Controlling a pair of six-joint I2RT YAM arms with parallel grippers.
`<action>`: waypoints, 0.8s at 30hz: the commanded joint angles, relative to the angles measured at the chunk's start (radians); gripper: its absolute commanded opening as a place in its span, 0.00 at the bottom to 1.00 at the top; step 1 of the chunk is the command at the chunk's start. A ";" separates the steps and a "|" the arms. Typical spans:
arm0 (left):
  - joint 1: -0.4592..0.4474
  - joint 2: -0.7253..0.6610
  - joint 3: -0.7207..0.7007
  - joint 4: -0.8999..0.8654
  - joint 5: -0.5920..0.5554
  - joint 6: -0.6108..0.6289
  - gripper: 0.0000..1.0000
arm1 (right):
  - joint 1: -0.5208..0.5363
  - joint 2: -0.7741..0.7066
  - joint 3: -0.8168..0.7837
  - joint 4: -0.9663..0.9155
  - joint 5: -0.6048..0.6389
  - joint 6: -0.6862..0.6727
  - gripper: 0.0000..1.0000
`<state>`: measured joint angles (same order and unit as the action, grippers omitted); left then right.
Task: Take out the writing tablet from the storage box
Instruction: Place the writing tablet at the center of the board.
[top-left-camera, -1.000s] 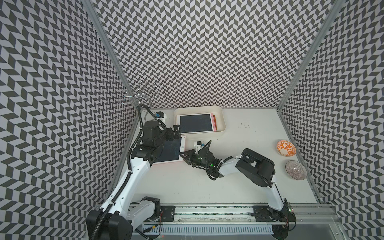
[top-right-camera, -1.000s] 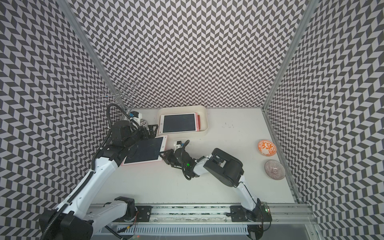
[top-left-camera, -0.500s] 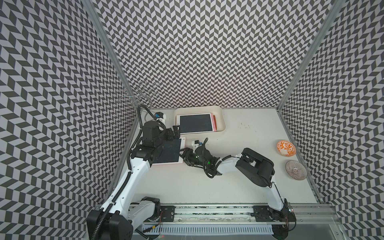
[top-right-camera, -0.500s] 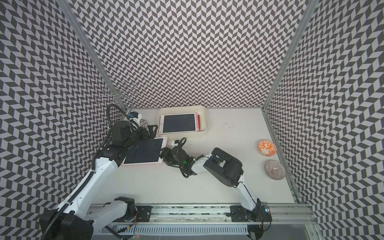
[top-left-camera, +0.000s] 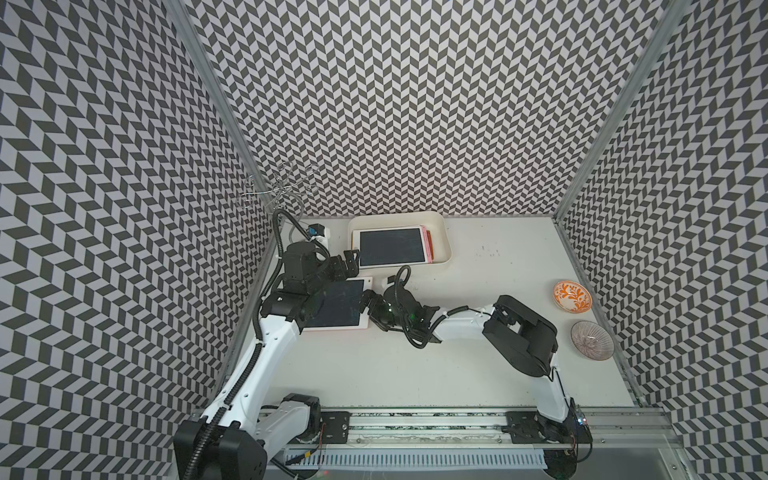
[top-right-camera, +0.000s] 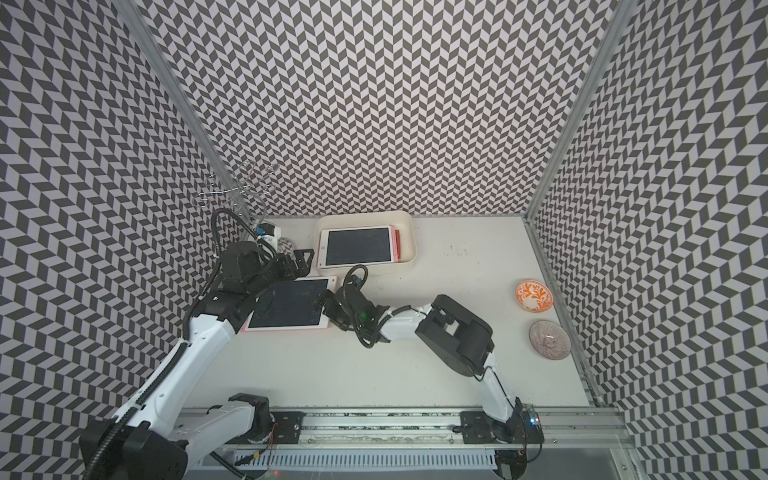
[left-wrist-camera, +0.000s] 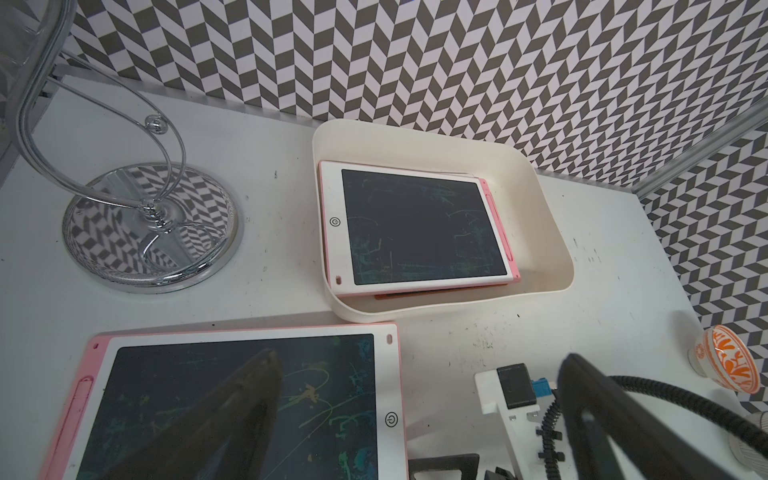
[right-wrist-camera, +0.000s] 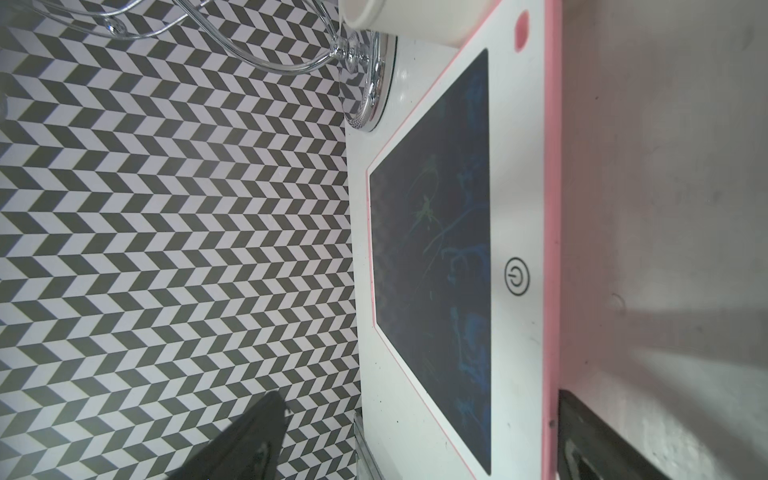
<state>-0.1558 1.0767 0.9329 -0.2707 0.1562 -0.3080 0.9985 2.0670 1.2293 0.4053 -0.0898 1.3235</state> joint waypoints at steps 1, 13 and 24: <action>0.011 -0.009 -0.008 0.025 0.017 -0.004 0.99 | 0.008 -0.068 0.030 -0.042 0.058 -0.035 0.99; 0.037 0.019 0.001 0.030 0.028 -0.017 0.99 | -0.005 -0.228 0.005 -0.231 0.212 -0.146 0.99; 0.027 0.075 0.043 0.034 0.036 -0.080 0.99 | -0.300 -0.427 0.080 -0.570 0.250 -0.563 1.00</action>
<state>-0.1242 1.1336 0.9352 -0.2623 0.1806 -0.3573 0.7826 1.6894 1.2789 -0.0586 0.1326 0.9344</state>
